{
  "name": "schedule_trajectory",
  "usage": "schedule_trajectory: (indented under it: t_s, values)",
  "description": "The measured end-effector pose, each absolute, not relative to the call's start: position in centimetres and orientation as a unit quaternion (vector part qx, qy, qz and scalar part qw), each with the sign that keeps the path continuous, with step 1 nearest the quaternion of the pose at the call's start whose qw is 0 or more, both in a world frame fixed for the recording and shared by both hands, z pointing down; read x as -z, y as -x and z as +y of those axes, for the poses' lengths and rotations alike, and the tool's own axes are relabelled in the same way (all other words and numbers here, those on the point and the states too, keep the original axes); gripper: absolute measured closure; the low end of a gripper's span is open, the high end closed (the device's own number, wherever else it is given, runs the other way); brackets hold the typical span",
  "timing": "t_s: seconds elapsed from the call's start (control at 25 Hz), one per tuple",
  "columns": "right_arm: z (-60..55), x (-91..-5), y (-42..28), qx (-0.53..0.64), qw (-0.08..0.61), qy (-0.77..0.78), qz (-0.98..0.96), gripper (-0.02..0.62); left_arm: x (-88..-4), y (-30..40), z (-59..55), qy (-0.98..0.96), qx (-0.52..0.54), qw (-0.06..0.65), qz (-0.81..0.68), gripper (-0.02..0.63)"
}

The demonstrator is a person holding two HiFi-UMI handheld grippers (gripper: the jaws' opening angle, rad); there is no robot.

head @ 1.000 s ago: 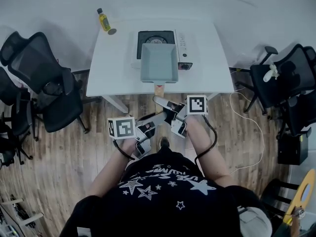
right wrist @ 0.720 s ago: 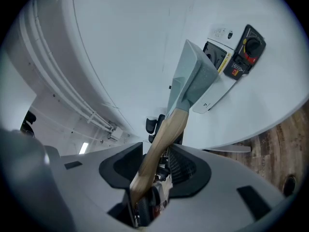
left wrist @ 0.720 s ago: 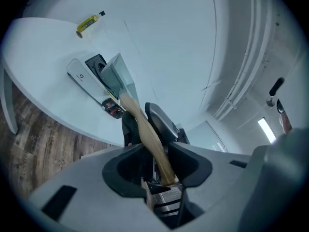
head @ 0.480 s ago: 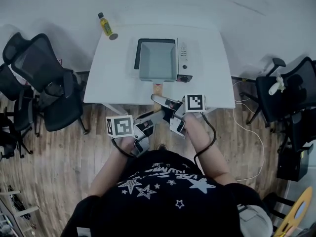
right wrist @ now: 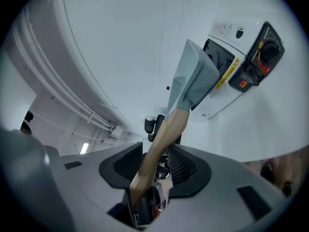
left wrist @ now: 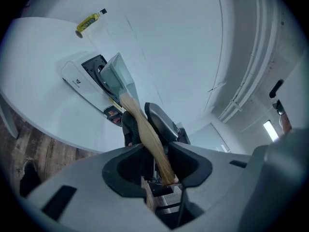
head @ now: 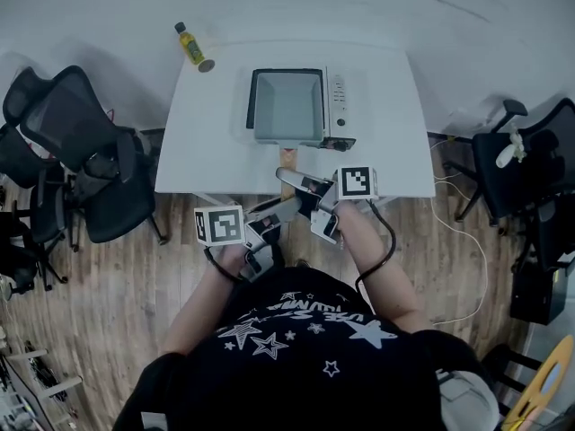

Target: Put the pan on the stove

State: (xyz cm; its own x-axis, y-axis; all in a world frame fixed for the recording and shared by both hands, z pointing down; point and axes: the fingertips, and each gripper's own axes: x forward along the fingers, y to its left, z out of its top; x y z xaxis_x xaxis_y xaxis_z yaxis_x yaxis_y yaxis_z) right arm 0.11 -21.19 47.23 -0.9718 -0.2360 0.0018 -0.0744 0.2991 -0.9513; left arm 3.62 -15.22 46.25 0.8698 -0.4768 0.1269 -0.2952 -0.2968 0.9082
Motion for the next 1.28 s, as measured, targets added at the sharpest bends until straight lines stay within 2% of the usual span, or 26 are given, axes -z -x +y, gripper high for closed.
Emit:
schedule_trajectory:
  t_s: [1.28]
  values:
    - [-29.3,-50.0,2.3,0.587,0.036,0.162,0.792,0.423,-48.3,-0.8,-23.2,-0.793,0.069,0.576,-0.184,0.449]
